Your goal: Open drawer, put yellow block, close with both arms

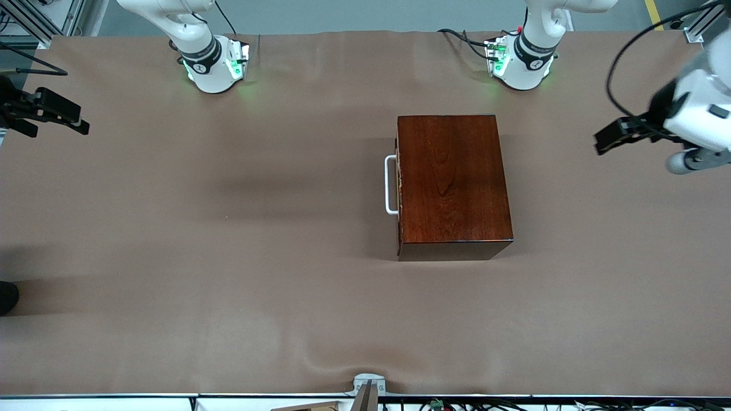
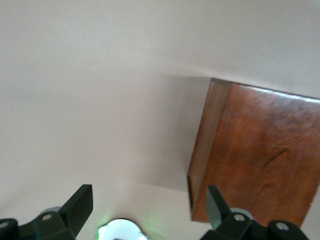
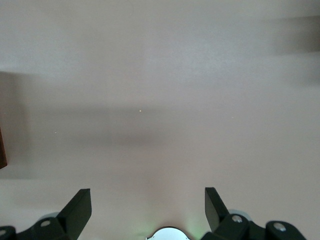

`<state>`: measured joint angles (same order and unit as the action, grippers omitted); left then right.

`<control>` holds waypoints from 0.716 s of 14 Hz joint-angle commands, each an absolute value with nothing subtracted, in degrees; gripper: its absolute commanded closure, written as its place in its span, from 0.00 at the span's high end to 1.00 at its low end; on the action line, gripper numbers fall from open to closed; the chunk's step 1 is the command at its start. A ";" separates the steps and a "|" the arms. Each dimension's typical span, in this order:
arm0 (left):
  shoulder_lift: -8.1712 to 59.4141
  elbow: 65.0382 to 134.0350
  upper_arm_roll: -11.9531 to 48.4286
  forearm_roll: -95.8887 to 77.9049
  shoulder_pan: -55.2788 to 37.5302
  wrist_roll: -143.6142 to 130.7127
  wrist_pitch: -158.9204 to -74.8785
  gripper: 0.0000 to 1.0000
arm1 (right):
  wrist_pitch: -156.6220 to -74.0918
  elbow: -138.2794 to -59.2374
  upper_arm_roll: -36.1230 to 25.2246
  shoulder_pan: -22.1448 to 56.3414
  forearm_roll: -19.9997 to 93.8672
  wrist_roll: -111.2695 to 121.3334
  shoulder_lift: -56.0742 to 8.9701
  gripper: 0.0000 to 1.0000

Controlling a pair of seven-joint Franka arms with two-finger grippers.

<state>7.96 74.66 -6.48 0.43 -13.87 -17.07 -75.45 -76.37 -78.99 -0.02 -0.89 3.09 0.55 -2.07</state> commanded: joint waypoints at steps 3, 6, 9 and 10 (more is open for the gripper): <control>-0.51 89.87 -5.89 -0.09 -11.43 -12.58 -83.12 1.00 | -76.82 -80.16 0.26 -0.88 0.00 1.32 -0.97 1.00; -6.93 98.24 -5.89 0.09 -10.90 -9.93 -87.71 1.00 | -76.73 -80.16 0.26 -1.14 0.09 1.32 -1.05 1.00; -11.06 101.60 -5.89 0.17 -10.90 -7.65 -88.51 1.00 | -76.64 -80.24 0.35 -1.05 0.26 1.23 -1.05 1.00; -11.77 101.78 -5.89 0.35 -10.90 -6.78 -88.33 1.00 | -76.64 -80.24 0.35 -1.14 0.35 1.23 -1.05 1.00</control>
<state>-7.73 98.17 -6.46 0.42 -11.62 -8.72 -86.69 -76.37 -79.18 0.02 -0.86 1.09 0.65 -2.07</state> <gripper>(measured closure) 0.000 0.000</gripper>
